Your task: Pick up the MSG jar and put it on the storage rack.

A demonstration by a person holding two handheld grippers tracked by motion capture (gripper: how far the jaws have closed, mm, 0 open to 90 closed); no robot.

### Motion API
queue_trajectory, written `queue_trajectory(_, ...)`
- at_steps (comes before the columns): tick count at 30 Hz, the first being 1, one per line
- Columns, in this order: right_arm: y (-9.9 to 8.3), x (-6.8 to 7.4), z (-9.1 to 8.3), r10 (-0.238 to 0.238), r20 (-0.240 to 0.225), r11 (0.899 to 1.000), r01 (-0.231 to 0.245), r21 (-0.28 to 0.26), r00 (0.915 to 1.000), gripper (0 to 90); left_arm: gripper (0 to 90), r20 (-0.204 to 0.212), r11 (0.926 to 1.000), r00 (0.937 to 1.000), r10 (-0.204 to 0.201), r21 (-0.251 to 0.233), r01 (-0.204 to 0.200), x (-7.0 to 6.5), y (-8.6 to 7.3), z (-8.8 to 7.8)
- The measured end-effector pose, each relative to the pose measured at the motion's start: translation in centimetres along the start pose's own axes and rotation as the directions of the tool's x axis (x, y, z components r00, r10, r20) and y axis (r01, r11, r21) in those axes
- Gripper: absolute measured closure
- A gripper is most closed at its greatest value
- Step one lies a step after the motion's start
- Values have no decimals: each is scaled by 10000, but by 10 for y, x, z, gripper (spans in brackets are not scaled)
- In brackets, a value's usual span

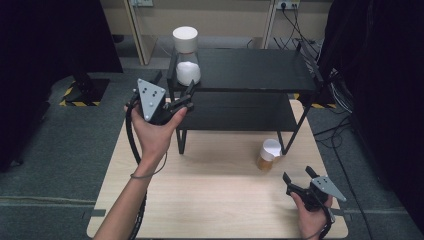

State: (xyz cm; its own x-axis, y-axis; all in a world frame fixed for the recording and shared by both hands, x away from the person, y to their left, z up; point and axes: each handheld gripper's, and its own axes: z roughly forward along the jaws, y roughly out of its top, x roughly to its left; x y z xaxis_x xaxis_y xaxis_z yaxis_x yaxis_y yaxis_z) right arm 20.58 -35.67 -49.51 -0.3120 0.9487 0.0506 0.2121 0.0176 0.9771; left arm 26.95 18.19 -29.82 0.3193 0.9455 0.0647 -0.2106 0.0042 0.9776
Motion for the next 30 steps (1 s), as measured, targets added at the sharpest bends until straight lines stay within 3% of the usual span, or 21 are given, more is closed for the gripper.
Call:
queue_trajectory(20, 0, 0, 0, -15, -2, 10000, 15, 10, 10000, 67, 99, 363, 9987, 9993, -24, 507, 5, 1, -47, -28)
queue_trajectory(24, 0, 1, 0, -74, 7, 10000, 74, -8, 10000, 67, 87, 543, 9971, 9978, -387, 673, 350, 5, -62, -35)
queue_trajectory(30, 0, 1, 0, -90, 10, 10000, 90, -16, 10000, 67, 79, 544, 9945, 9968, -594, 898, 544, 7, -81, -45)
